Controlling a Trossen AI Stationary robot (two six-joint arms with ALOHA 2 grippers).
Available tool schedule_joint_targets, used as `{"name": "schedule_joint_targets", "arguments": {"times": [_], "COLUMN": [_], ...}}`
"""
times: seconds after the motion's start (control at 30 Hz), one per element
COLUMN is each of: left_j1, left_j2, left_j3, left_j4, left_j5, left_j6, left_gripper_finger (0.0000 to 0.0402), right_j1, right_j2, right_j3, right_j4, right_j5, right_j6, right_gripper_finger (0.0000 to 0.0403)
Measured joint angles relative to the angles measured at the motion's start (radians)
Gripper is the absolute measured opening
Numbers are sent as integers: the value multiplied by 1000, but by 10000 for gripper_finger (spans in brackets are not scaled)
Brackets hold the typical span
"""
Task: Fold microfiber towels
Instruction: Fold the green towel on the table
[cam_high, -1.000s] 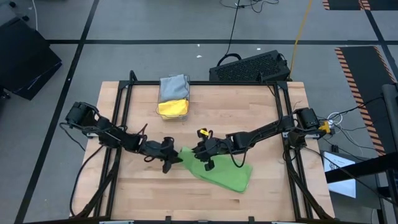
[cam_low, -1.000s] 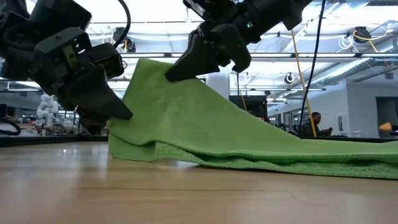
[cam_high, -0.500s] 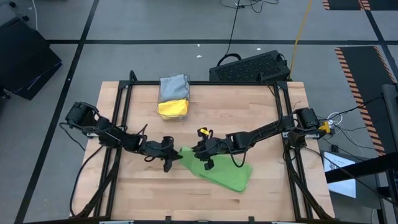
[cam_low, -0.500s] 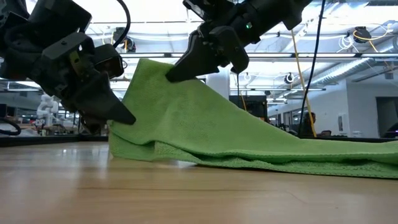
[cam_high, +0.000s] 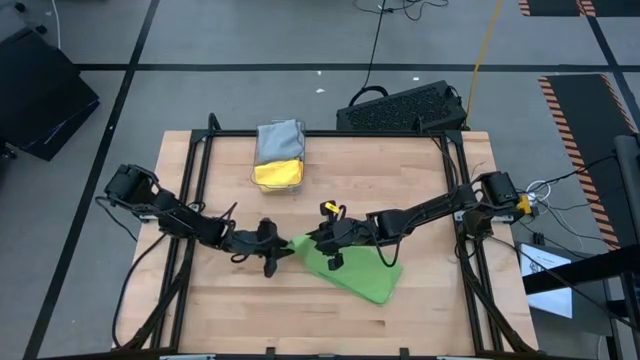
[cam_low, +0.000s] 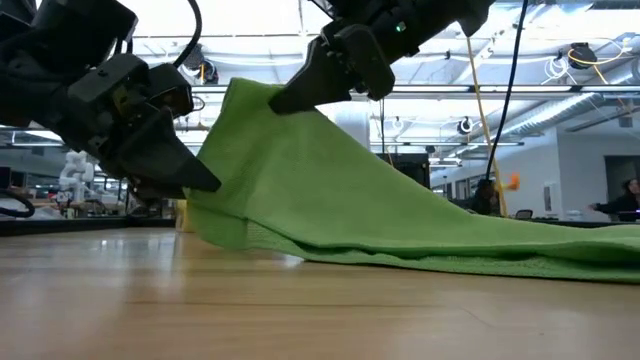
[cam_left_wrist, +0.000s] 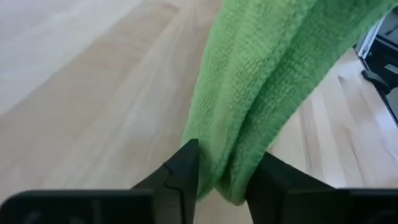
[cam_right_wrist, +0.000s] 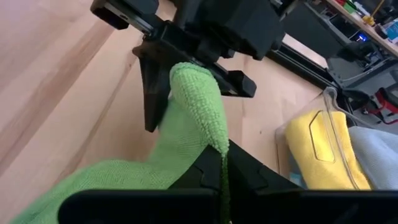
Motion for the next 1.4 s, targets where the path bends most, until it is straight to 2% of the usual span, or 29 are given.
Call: {"name": "schedule_joint_targets", "arguments": {"times": [0.1,0.33,0.47,0.57,0.67,0.8,1.0,1.1,1.23,1.4], "left_j1": [0,1,-2,-7,-11,-5,13,15,15,15], "left_j2": [0,54,82,74,48,31,31,31,31,31], "left_j3": [0,1,1,1,1,0,0,0,0,0], "left_j4": [6,-4,2,-4,4,-31,-61,-60,-60,-57], "left_j5": [-14,-34,-66,-65,-49,-39,-38,-38,-38,-36], "left_j6": [16,2,-22,-23,-6,-4,-17,-11,-10,-6], "left_gripper_finger": [93,14,7,5,5,4,3,4,3,3], "right_j1": [0,0,0,-1,-7,-13,-14,-21,-15,13], "right_j2": [-1,-1,-1,-2,-2,-2,-2,17,67,124], "right_j3": [0,0,0,0,0,0,0,2,0,0], "right_j4": [1,1,-22,-59,-110,-126,-69,-50,-53,-9], "right_j5": [0,-1,-5,-49,-109,-106,-110,-152,-156,-41], "right_j6": [1,17,32,67,125,184,162,120,19,-120], "right_gripper_finger": [0,0,6,33,78,153,248,267,269,253]}}
